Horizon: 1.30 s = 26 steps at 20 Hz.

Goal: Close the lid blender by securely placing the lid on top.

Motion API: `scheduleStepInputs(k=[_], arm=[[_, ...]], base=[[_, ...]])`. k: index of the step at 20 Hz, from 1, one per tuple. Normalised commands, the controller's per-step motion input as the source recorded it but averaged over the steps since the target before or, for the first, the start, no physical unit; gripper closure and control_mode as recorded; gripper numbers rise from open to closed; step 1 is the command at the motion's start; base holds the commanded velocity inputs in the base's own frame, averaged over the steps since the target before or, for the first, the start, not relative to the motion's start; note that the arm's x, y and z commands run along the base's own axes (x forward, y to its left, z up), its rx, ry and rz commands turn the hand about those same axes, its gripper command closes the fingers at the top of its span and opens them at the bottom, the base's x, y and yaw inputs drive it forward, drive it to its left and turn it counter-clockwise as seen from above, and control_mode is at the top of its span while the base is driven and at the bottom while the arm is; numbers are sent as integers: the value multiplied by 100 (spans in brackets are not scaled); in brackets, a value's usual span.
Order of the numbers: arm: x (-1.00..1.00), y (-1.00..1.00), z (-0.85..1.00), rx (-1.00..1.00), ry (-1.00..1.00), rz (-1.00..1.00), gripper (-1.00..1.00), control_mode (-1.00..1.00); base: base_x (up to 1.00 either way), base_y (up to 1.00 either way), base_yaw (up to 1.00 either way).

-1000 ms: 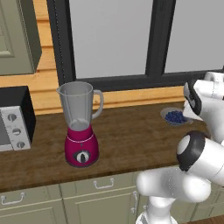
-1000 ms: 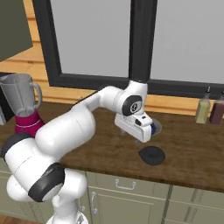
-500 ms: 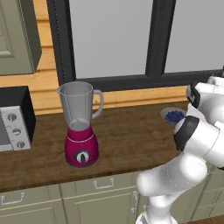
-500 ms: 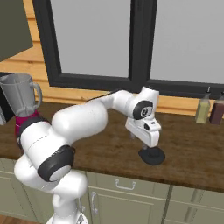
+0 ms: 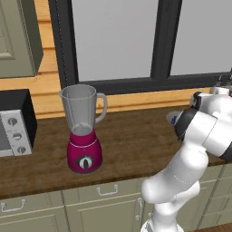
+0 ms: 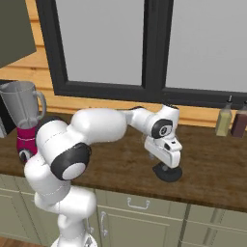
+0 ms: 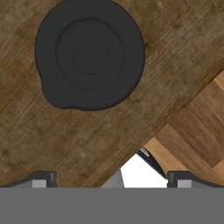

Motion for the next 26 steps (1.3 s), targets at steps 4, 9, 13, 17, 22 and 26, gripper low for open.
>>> scheduleStepInputs(k=[4,9,13,17,22,26], arm=[[41,-15,-16,2,7,0,-100,-100],[36,-21,-18,10,0,3,-100,-100],[2,-28,-29,11,0,7,-100,-100],[7,-13,-34,6,0,4,-100,-100],[23,-12,-9,10,-3,2,-100,-100],[16,0,-25,3,0,0,-100,-100]], base=[[0,0,0],[0,0,0],[0,0,0],[0,0,0],[0,0,0],[0,0,0]])
